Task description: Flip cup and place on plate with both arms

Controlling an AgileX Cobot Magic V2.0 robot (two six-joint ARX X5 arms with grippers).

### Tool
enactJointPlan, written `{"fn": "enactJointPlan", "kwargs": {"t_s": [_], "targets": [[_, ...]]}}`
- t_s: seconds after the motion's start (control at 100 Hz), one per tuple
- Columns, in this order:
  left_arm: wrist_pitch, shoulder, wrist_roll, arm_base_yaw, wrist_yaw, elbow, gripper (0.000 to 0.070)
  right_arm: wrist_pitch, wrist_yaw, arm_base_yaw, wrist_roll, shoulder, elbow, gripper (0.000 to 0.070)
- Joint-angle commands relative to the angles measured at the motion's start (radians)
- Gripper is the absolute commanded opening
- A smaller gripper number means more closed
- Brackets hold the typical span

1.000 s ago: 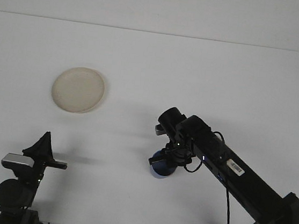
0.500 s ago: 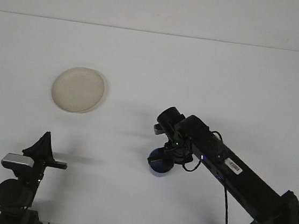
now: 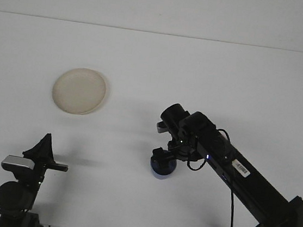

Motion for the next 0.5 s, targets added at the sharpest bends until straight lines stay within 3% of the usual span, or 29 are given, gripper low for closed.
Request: {"fn": "enactJointPlan", "kwargs": {"t_s": [0.0,0.37,0.49], "targets": [[0.01,-0.001,-0.009,0.0,-0.005,-0.018,0.0011,-0.034,0.006,-0.002,-0.048,0.019,0.055,0.0535],[0.01,-0.001,-0.009,0.0,-0.005,-0.018,0.0011,-0.046,0.071,-0.202,-0.135,-0.101,0.119,0.0534],[0.01,-0.001,-0.009,0.0,-0.005,-0.018,0.0011,-0.016,0.139,-0.298,-0.136,-0.163,0.116,0.0534]]}}
